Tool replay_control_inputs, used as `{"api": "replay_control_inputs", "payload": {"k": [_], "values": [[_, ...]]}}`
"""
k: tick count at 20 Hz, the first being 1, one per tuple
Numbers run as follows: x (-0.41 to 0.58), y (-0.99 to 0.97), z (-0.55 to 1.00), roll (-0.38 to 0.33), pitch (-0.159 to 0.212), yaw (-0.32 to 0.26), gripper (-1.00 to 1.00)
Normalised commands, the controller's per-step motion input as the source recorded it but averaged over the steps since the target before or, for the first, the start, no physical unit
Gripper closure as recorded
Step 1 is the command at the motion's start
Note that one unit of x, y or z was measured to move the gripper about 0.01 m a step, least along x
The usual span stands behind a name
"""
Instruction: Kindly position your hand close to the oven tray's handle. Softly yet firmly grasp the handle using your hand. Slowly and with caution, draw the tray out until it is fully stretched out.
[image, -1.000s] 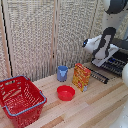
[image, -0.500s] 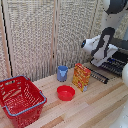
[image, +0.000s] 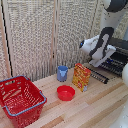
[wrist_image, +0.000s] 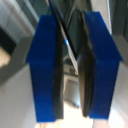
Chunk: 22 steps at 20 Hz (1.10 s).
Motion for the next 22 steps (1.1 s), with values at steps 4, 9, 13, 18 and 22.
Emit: {"api": "replay_control_inputs", "payload": {"k": [4, 9, 13, 18, 22], "values": [[-0.228, 0.59, -0.06, -0.110, 0.001, -0.152, 1.00], [-0.099, 0.72, -0.23, -0.112, 0.042, -0.137, 1.00], [-0.001, 0.74, -0.04, -0.059, 0.005, -0.152, 1.00], [0.003, 0.34, 0.00, -0.093, 0.000, -0.054, 1.00], [0.079, 0.02, 0.02, -0.038, 0.006, 0.000, -1.00]]}}
